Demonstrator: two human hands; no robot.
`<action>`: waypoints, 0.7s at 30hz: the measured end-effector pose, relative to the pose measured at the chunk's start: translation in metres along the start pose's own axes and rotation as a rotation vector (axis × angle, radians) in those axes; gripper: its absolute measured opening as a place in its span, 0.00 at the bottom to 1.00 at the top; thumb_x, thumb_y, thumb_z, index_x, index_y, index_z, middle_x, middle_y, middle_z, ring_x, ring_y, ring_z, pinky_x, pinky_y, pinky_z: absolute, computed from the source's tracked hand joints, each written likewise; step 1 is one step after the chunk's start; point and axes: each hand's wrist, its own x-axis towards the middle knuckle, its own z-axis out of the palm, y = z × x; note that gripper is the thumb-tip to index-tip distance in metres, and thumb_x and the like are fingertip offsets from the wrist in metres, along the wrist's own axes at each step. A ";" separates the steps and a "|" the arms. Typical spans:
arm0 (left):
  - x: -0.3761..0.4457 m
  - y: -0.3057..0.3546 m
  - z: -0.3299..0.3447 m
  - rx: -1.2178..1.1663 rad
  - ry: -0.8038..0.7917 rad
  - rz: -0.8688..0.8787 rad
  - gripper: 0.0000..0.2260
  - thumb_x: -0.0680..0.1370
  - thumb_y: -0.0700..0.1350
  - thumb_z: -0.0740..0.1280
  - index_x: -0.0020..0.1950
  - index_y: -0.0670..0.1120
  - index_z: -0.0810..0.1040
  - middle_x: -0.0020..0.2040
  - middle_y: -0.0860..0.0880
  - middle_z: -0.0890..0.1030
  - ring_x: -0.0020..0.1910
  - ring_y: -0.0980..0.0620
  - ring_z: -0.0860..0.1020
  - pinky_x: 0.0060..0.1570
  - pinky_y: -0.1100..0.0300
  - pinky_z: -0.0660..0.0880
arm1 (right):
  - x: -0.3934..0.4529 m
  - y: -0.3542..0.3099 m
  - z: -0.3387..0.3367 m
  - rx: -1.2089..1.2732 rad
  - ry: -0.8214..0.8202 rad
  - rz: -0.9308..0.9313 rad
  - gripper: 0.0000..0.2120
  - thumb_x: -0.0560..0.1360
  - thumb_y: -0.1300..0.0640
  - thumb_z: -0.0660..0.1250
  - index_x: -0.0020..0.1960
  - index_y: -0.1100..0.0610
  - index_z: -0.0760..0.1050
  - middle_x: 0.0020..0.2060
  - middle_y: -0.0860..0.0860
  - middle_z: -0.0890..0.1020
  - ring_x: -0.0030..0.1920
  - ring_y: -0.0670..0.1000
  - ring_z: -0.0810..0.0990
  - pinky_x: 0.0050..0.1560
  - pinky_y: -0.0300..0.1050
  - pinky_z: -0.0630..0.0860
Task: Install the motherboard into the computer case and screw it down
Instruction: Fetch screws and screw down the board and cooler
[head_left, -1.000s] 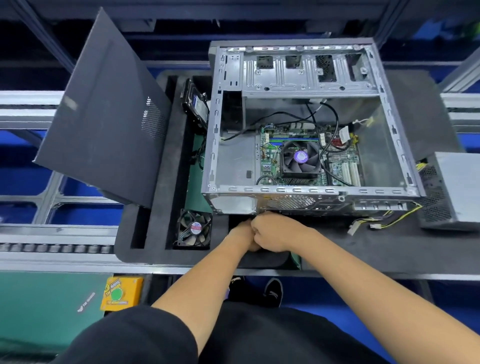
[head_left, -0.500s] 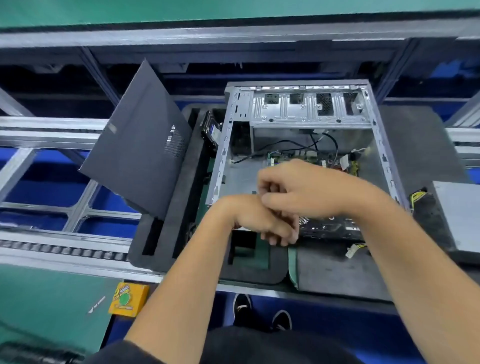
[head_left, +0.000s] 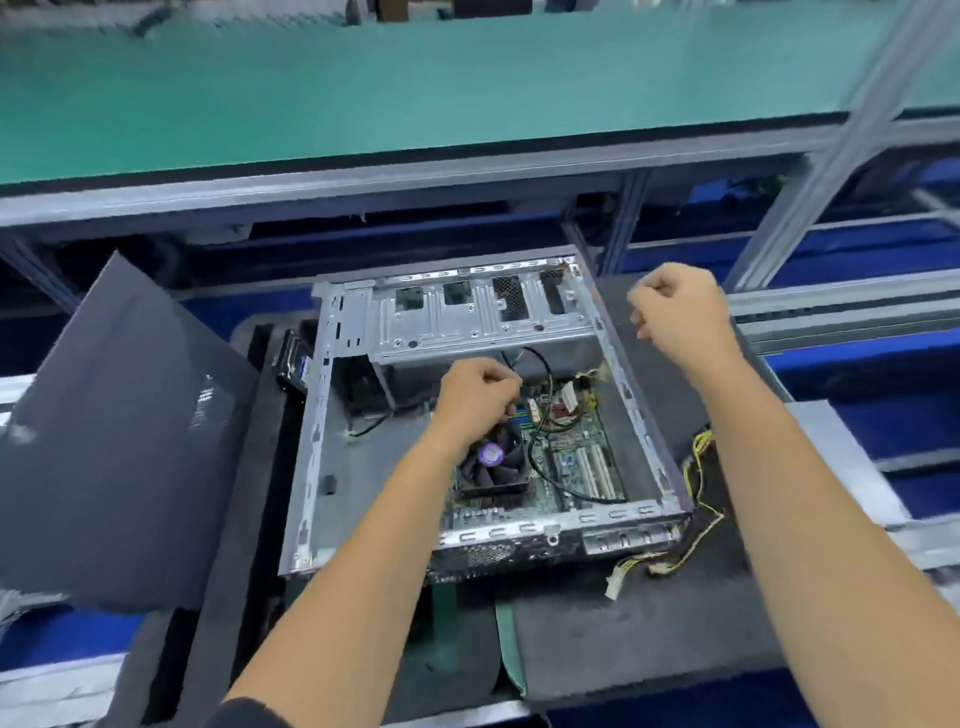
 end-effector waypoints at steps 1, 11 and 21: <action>0.006 -0.001 0.005 0.003 0.000 0.003 0.08 0.73 0.38 0.65 0.37 0.47 0.80 0.31 0.48 0.81 0.31 0.52 0.77 0.35 0.58 0.76 | 0.008 0.012 -0.005 -0.056 0.017 0.034 0.07 0.75 0.59 0.61 0.41 0.60 0.75 0.33 0.54 0.80 0.34 0.53 0.78 0.34 0.44 0.73; 0.041 0.003 0.035 0.161 -0.032 0.248 0.11 0.71 0.38 0.64 0.36 0.54 0.79 0.31 0.50 0.80 0.27 0.61 0.71 0.30 0.70 0.70 | 0.033 0.095 0.013 -0.477 -0.218 0.263 0.03 0.74 0.61 0.65 0.48 0.59 0.75 0.49 0.59 0.79 0.43 0.55 0.73 0.42 0.42 0.69; 0.048 -0.010 0.044 0.206 -0.064 0.251 0.12 0.69 0.37 0.64 0.35 0.54 0.79 0.30 0.47 0.78 0.26 0.59 0.68 0.28 0.72 0.66 | 0.049 0.115 0.068 -0.441 -0.534 0.183 0.06 0.80 0.60 0.57 0.48 0.63 0.68 0.52 0.64 0.77 0.47 0.60 0.76 0.47 0.50 0.72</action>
